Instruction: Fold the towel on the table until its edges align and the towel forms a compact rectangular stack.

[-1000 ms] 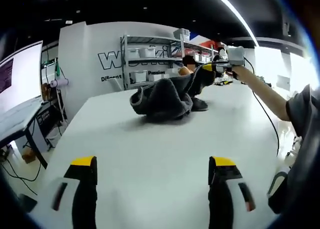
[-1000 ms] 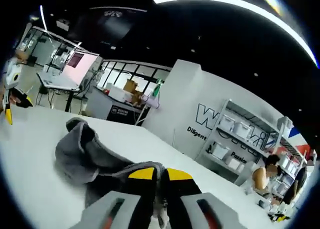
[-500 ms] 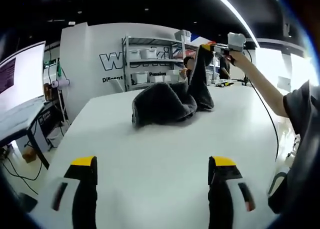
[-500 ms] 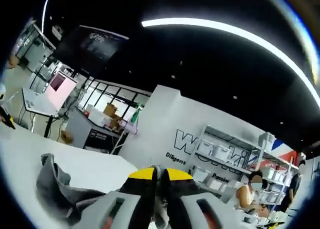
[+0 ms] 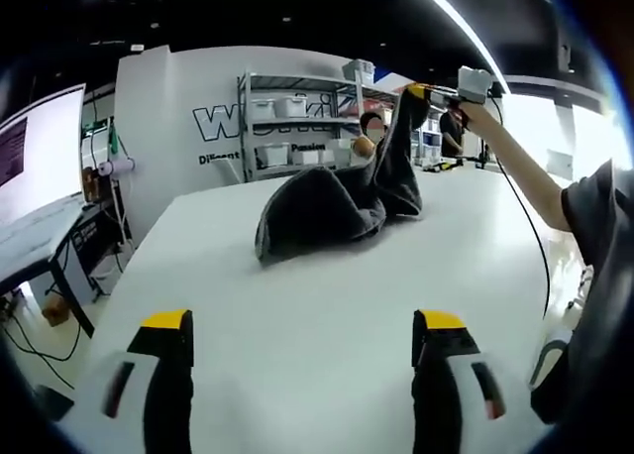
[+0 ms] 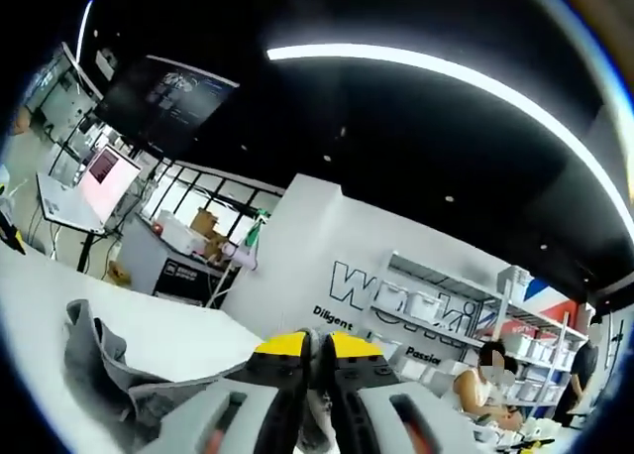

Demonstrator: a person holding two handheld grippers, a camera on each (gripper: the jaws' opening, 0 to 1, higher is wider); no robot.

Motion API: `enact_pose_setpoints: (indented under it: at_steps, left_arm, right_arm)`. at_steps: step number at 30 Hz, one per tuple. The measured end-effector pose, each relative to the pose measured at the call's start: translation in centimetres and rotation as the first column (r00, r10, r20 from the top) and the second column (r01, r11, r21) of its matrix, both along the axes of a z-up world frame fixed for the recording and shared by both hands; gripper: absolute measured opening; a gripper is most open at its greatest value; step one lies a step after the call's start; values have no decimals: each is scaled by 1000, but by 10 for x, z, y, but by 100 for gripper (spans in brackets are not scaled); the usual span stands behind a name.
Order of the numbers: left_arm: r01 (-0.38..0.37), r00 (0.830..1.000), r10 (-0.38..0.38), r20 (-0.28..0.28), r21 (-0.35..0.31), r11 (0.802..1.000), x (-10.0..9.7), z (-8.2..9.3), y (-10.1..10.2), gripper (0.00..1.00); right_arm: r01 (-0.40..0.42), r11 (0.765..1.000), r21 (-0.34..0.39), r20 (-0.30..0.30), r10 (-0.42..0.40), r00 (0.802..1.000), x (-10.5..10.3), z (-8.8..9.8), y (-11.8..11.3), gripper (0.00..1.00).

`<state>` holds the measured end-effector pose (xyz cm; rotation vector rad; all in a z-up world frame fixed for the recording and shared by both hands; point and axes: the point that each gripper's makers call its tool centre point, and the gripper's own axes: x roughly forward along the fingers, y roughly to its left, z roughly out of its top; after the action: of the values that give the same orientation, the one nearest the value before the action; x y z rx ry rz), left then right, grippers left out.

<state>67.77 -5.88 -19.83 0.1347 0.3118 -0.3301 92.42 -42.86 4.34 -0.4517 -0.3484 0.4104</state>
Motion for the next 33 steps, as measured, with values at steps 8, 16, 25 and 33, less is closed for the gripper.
enact_pose_setpoints:
  at_steps: [8,16,25,33]
  left_arm:
    - [4,1000,-4,-5,11,1000,3,0,-5,96]
    - [27,1000,-26,-12,21,999,8,-1,-16,96]
    - [45,999,-44,-26,32,998,10,-3,-25,96]
    - [51,998,-50,-30,42,998,13,-3,-30,95]
  right_arm:
    - [16,997,-75,-84,-22,996,-7,-39,-38,7]
    - [96,986,-133,-272,-130,953,-7,-120,-103,7]
    - [105,979,-177,-486,-180,855,-13,-218,-137,8]
    - [104,981,-163,-520,-175,836,-15,-235,-142,7]
